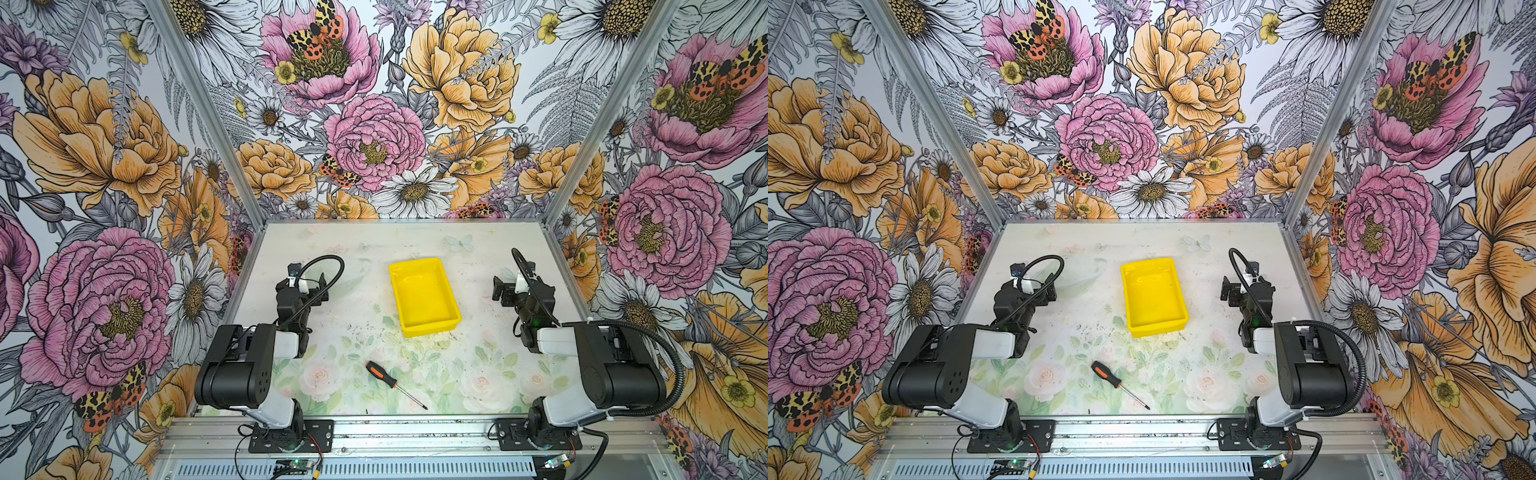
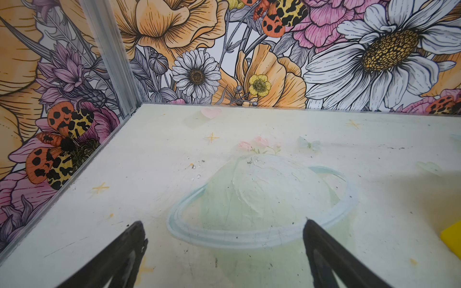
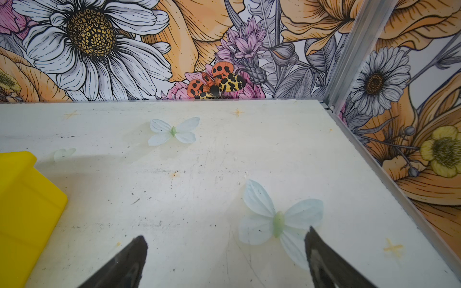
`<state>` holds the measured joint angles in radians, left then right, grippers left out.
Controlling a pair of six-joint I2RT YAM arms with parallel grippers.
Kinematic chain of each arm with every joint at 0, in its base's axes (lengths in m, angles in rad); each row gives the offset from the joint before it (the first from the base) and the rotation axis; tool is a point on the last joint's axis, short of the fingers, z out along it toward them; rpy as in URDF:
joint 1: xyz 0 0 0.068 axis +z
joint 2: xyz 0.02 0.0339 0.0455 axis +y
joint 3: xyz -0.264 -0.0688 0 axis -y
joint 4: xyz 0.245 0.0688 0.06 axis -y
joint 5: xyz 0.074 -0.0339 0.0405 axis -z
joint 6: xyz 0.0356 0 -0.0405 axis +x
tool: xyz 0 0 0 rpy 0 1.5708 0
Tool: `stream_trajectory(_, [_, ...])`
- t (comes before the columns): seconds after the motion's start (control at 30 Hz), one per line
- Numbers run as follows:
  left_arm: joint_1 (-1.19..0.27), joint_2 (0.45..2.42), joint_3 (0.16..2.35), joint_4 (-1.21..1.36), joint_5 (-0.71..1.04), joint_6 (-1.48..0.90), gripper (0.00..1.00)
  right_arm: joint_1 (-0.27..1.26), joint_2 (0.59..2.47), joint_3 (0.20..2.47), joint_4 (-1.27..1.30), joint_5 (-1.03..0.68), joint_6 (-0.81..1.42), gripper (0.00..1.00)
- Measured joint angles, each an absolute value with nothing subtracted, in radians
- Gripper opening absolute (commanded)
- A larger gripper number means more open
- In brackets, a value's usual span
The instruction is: Put the screwdriver in the bin
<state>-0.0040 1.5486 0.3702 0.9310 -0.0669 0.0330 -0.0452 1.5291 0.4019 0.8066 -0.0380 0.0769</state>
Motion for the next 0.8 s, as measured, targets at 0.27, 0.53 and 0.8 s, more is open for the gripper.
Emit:
stream_trajectory(0.27, [0.009, 1.549, 0.370, 0.931, -0.066, 0.025, 0.99, -0.045, 1.529, 0.402, 0.807, -0.038, 0.077, 1.00])
stream_trajectory(0.53, [0.019, 1.540, 0.370, 0.923, -0.076, -0.001, 0.99, -0.045, 1.504, 0.403, 0.765, -0.025, 0.077, 0.99])
stream_trajectory(0.8, [0.089, 1.309, 0.483, 0.553, -0.090, -0.066, 0.99, -0.022, 1.308, 0.508, 0.458, 0.073, 0.115, 1.00])
